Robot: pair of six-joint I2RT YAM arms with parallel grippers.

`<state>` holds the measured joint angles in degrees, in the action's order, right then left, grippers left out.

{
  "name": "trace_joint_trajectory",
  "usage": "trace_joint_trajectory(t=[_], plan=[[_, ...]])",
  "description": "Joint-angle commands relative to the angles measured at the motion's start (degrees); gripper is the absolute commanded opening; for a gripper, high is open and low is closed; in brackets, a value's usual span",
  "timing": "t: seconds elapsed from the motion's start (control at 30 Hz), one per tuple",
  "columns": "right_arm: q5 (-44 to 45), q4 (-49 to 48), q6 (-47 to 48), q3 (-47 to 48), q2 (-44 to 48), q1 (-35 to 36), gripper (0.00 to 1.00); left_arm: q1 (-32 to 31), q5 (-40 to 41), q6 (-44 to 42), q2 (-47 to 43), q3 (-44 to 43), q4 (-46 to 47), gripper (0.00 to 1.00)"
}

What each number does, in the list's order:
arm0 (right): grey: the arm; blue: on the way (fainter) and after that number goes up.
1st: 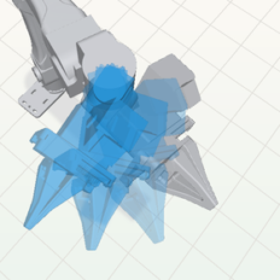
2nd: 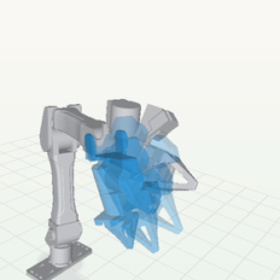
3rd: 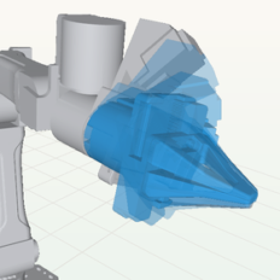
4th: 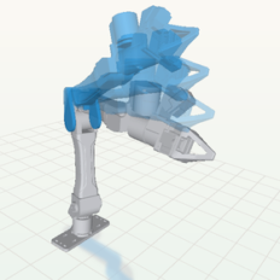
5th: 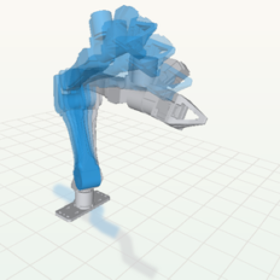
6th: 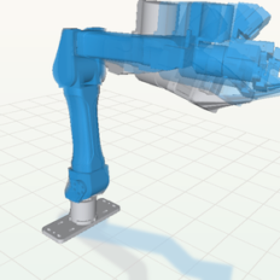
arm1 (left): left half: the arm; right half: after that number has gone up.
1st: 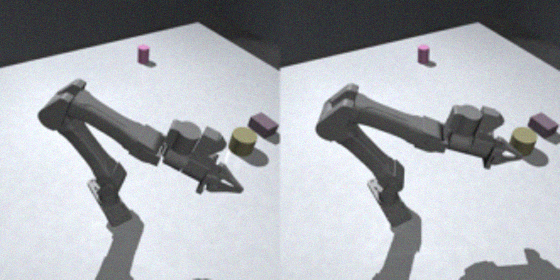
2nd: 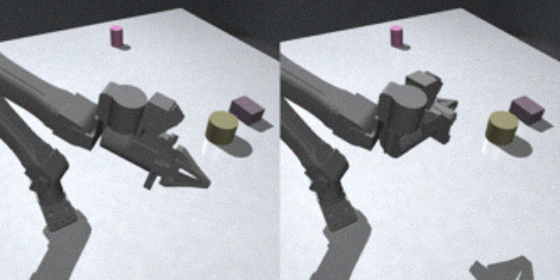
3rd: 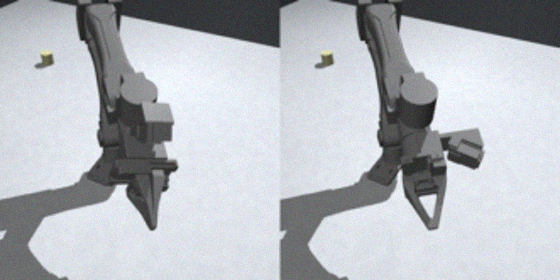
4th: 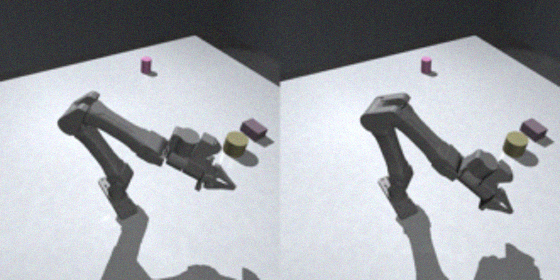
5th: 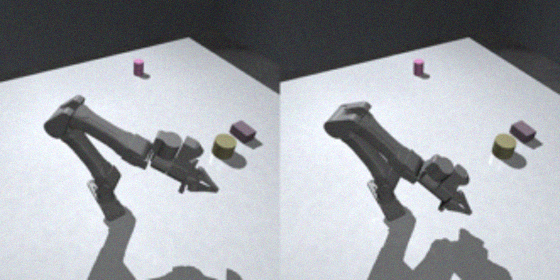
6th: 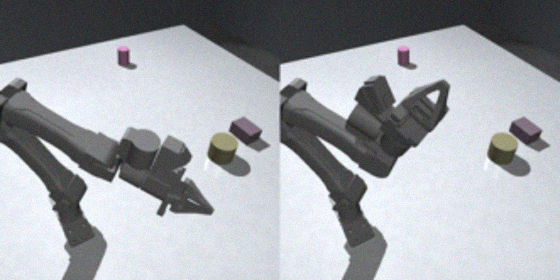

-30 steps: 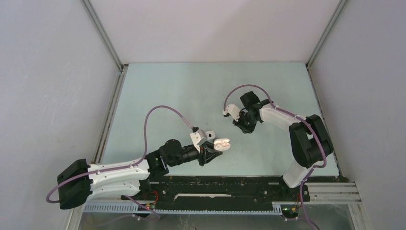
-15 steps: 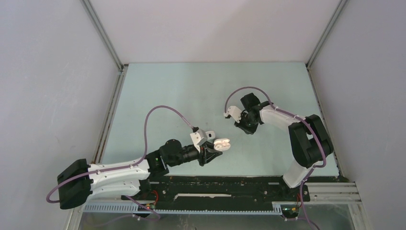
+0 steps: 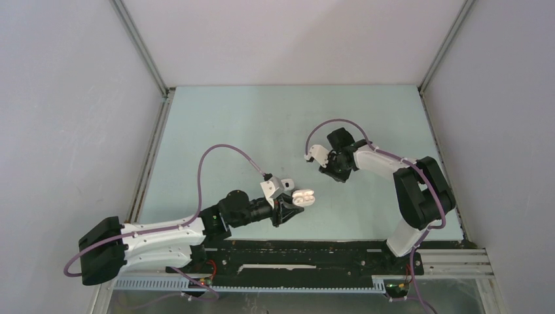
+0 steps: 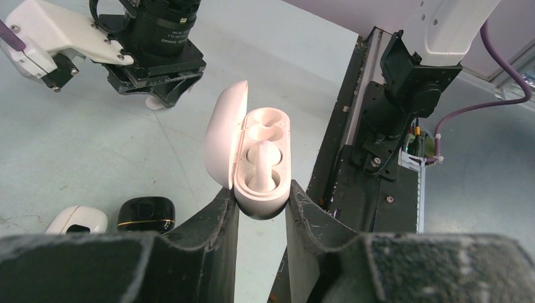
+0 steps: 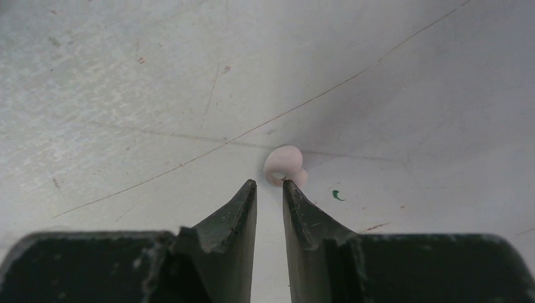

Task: Insert the wireless bluetooth earbuds into the charging case
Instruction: Pick up the earbud from the center of the board, then place the earbud in the charging case.

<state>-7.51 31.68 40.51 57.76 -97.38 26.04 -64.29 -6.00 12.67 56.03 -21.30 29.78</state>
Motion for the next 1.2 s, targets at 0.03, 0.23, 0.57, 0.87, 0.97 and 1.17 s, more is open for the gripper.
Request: trace_joint_trajectory(t=[0.03,0.23,0.57,0.87,0.97,1.17], plan=[[3.54,-6.56,0.62,-0.20,1.31,0.14,0.24,0.31,-0.06,0.52,0.18,-1.55,1.82,0.01],[3.82,-7.35,0.45,-0.21,1.56,-0.02,0.17,0.31,-0.09,0.43,0.40,-1.81,1.72,0.01],[1.97,-5.17,0.96,-0.19,4.52,-0.58,0.00,0.31,-0.15,0.43,0.61,-1.64,2.04,0.01],[-7.66,10.80,4.97,-0.20,25.39,-7.60,0.00,0.30,0.06,-0.40,1.87,-0.87,3.45,0.01],[-10.64,16.16,6.09,0.39,34.33,-7.60,0.00,0.31,0.23,-1.64,2.90,-0.66,4.32,0.01],[-24.02,28.48,6.57,3.86,44.18,-2.68,0.00,0.39,-2.72,-5.63,5.68,-0.39,8.01,0.00]])
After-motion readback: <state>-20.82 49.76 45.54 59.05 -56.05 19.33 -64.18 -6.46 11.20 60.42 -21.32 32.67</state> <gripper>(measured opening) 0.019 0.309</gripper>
